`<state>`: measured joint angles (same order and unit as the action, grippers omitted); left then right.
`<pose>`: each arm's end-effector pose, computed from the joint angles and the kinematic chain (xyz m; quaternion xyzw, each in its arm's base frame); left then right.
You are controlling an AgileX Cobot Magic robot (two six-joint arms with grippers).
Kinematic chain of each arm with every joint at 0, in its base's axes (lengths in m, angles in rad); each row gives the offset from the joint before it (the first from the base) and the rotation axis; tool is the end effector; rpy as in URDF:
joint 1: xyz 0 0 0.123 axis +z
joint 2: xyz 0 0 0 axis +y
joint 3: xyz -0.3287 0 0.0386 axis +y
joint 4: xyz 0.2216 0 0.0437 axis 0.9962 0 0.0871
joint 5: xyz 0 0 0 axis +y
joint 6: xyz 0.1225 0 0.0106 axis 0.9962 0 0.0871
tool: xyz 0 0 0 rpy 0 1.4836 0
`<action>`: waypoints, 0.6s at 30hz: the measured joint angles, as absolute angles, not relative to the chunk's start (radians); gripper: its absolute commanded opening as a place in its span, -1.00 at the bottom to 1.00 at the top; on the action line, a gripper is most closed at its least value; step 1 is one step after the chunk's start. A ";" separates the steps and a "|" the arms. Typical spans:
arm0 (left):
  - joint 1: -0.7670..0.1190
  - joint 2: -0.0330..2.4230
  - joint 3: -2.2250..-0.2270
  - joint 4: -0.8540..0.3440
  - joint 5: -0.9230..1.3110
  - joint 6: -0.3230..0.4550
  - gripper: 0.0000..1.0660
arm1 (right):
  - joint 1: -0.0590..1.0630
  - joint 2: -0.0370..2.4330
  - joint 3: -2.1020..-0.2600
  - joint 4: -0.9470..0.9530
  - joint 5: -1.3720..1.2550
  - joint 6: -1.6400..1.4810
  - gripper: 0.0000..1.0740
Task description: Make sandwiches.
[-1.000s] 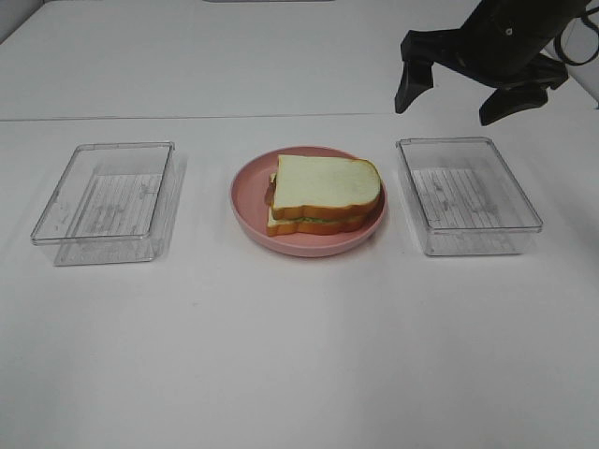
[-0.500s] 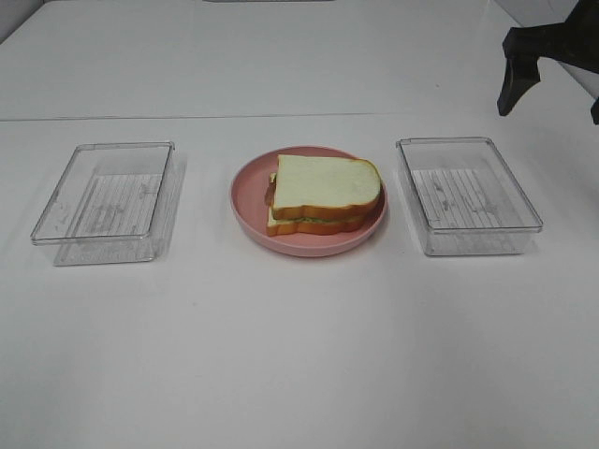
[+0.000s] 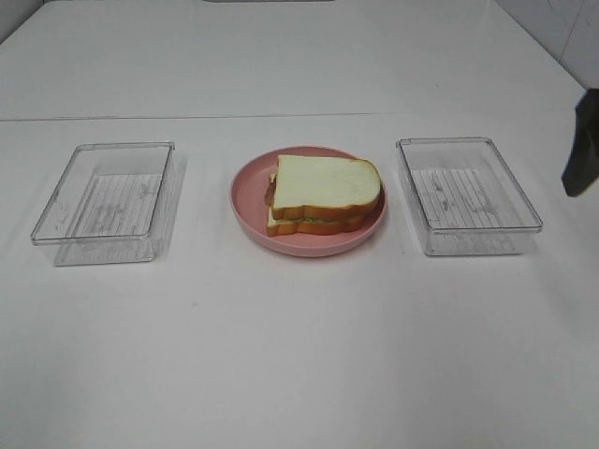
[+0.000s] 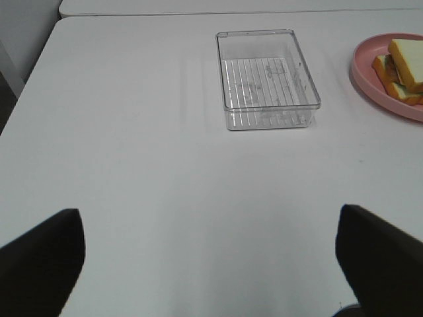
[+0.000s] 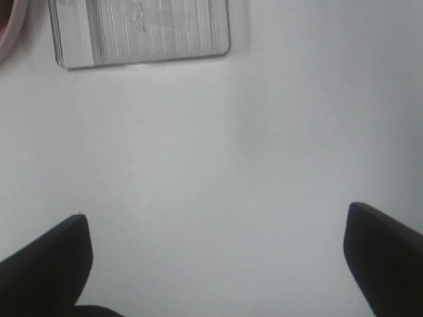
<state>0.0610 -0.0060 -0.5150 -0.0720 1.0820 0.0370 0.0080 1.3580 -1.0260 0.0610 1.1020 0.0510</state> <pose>-0.0487 -0.0108 0.2519 -0.0081 0.8527 -0.0104 0.5222 0.2192 0.0084 0.3018 0.0320 0.9928 0.0319 0.1108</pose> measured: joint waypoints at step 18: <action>0.061 -0.006 -0.515 -0.072 1.082 0.037 0.83 | 0.008 0.327 -0.506 0.045 1.028 0.037 0.79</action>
<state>0.0610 -0.0060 -0.5150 -0.0720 1.0820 0.0370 0.0080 0.3270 -0.5060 0.0450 1.0280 0.0370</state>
